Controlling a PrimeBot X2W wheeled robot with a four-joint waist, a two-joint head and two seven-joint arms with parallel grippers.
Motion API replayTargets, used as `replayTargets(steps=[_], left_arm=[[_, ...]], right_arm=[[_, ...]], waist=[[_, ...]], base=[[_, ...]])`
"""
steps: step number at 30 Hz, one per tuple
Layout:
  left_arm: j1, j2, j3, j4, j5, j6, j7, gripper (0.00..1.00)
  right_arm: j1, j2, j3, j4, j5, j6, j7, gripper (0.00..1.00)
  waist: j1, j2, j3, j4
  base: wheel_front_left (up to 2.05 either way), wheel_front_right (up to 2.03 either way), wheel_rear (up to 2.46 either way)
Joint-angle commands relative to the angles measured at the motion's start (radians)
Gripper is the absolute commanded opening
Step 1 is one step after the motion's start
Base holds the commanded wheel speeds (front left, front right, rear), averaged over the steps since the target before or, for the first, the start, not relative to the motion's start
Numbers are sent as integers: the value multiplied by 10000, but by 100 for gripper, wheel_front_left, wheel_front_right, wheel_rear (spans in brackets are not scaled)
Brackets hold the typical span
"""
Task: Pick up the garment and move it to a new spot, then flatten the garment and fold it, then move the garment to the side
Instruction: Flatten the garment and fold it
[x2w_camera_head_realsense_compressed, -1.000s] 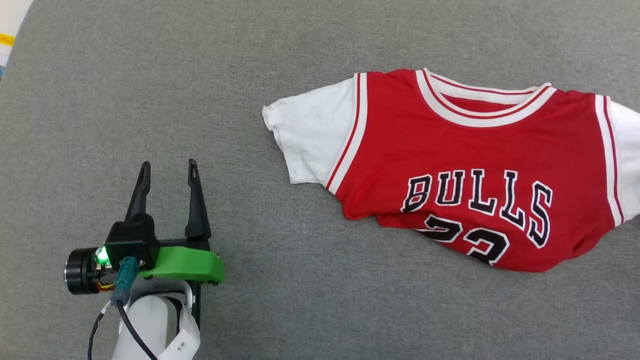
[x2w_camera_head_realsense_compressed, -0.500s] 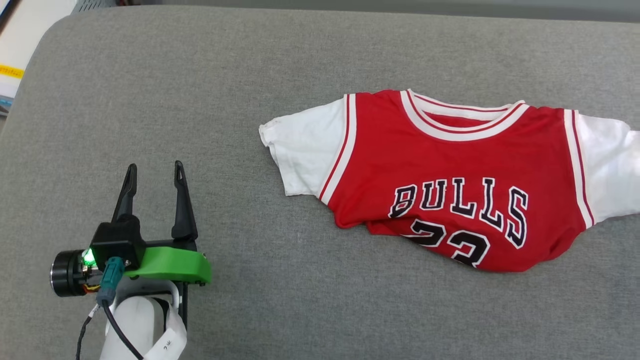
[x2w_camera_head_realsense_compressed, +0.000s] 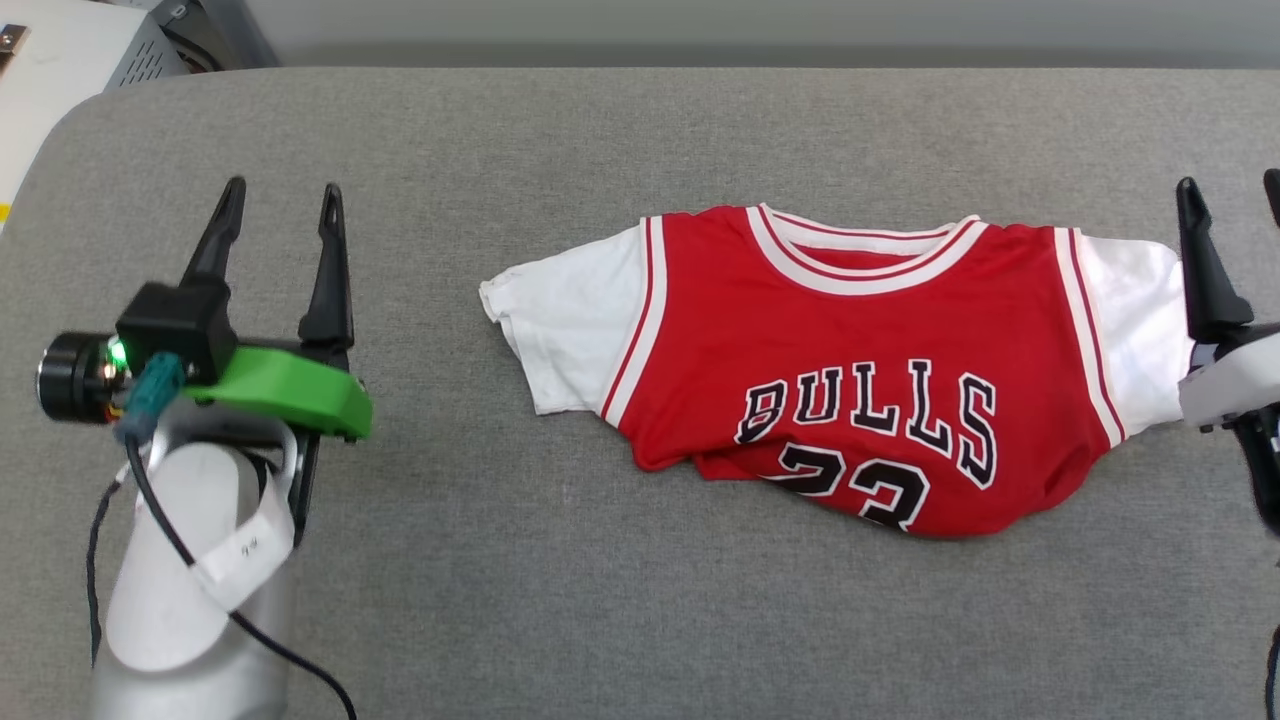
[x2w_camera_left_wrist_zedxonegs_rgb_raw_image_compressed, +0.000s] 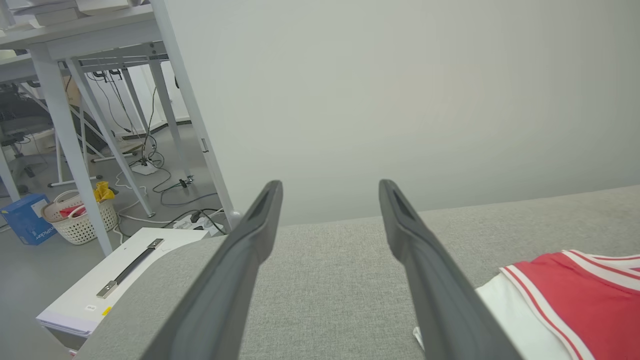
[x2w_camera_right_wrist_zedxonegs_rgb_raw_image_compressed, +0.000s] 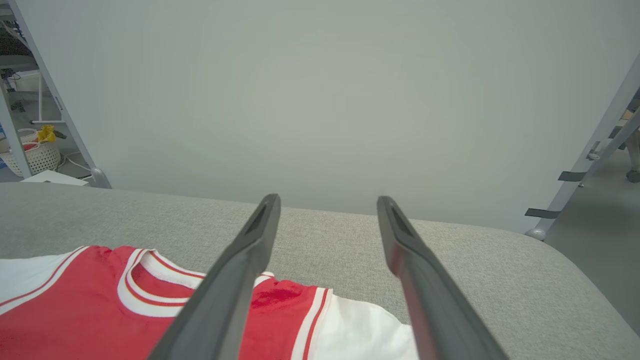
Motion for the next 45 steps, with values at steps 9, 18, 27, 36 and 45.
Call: replayTargets(steps=[9, 18, 27, 36, 45], left_arm=[[-2991, 1028, -2080, 1486, -2136, -183, 3111, 100], [-5246, 2170, -5302, 2242, -5342, -186, 7578, 100], [-6495, 2916, -7323, 3052, -7178, -187, 9988, 100], [-6602, 3356, -8728, 3879, -7796, -187, 10501, 100], [-6521, 3363, -10231, 4020, -8153, -187, 10345, 0]], right_arm=[[1866, 1303, -796, -2808, -1021, 63, 359, 100], [2239, 1487, -755, -3558, -1120, 63, 960, 100], [1782, 1405, -481, -3546, -1022, 63, 987, 100], [1561, 1346, -365, -3300, -919, 63, 811, 100], [1372, 1241, -353, -3067, -821, 63, 765, 100]], waist=[[0, 0, 317, -343], [0, 0, 879, -615], [0, 0, 1569, -1000], [0, 0, 1953, -1232], [0, 0, 1991, -1137]], base=[[0, 0, 0], [0, 0, 0], [0, 0, 0], [0, 0, 0], [0, 0, 0]])
